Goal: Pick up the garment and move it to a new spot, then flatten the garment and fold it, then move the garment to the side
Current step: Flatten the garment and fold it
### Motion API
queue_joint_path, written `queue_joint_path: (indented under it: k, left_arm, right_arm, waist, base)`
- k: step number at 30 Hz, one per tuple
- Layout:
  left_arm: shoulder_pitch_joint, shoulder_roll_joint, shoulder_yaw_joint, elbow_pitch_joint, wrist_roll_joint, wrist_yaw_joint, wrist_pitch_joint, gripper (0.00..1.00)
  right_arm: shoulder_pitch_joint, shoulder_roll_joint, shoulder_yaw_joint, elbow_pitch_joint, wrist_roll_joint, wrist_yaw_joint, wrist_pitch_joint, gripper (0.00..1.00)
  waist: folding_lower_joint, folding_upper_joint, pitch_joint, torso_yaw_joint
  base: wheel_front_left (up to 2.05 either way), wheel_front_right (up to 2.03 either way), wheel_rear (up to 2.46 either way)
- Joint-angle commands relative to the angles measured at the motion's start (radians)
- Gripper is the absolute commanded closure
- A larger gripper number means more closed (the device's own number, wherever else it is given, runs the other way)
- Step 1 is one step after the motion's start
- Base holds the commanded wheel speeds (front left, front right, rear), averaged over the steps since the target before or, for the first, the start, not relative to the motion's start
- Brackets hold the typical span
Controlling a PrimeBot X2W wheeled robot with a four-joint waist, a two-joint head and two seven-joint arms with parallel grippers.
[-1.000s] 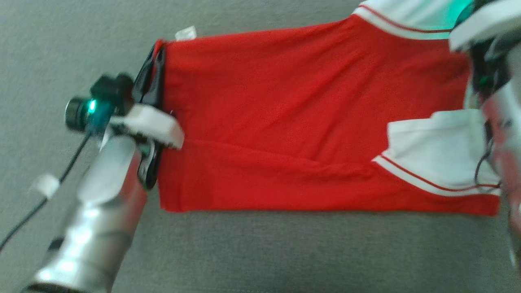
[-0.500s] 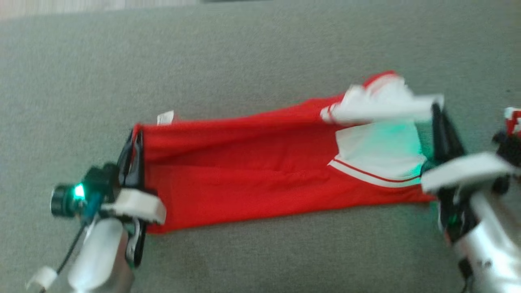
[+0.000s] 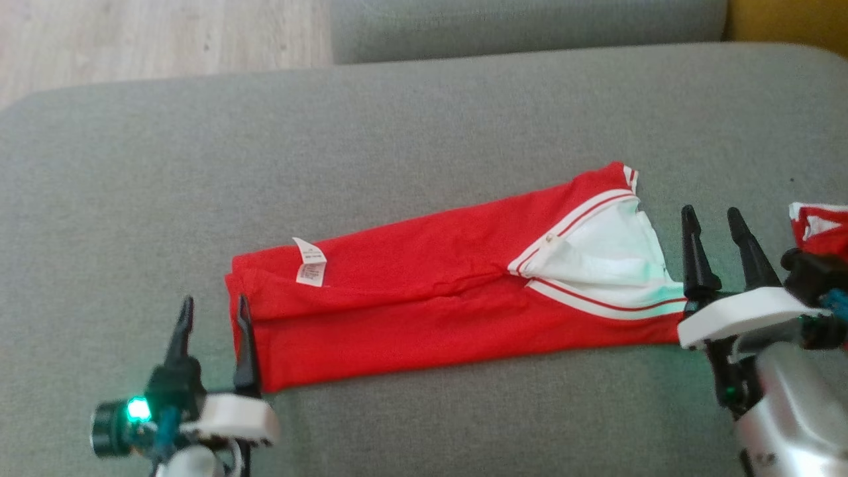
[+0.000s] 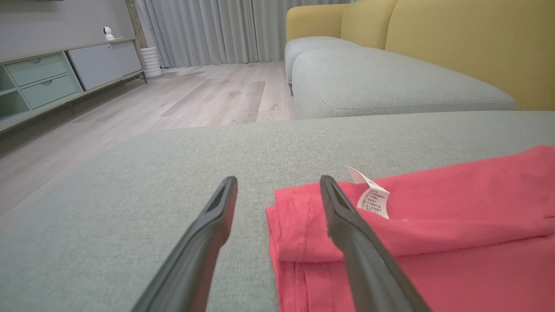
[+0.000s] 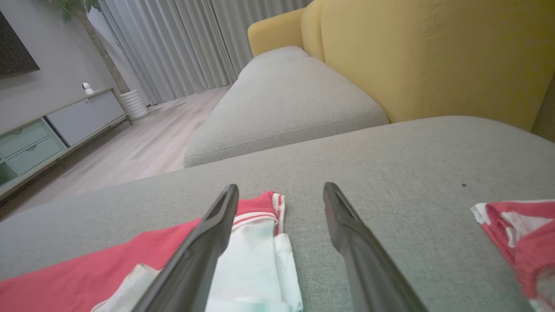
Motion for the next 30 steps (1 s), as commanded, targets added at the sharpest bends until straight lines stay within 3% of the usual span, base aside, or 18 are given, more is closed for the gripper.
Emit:
queue_joint_path:
  k: [1, 7, 17, 29, 30]
  left_arm:
    - [0.016, -0.004, 0.038, -0.043, 0.014, 0.001, -0.009, 0.0]
    - [0.079, -0.033, 0.034, -0.051, 0.027, -0.016, -0.009, 0.0]
    - [0.073, -0.048, 0.009, -0.019, 0.035, -0.048, -0.009, 0.0]
    - [0.024, -0.051, -0.051, 0.028, 0.019, -0.066, -0.01, 0.0]
    - [0.024, -0.051, -0.053, 0.03, 0.016, -0.065, -0.01, 0.0]
  right_arm:
    - [0.018, 0.031, -0.016, -0.039, -0.065, -0.001, -0.013, 0.0]
    - [0.075, 0.087, -0.051, -0.003, -0.177, -0.001, -0.013, 0.0]
    - [0.014, 0.092, -0.073, 0.079, -0.241, -0.001, -0.01, 0.0]
    - [-0.112, 0.091, -0.16, 0.394, -0.295, -0.001, 0.137, 0.0]
    - [-0.11, 0.099, -0.162, 0.414, -0.288, -0.001, 0.145, 0.06]
  waist:
    - [0.0001, -0.0001, -0.029, 0.012]
    - [0.0001, -0.0001, -0.045, 0.026]
    - [0.0001, -0.0001, -0.009, 0.058]
    - [0.0001, -0.0001, 0.053, 0.124]
    - [0.0001, -0.0001, 0.053, 0.124]
  base:
    - [0.0, 0.0, 0.0]
    - [0.0, 0.0, 0.0]
    - [0.0, 0.0, 0.0]
    - [0.0, 0.0, 0.0]
    - [0.0, 0.0, 0.0]
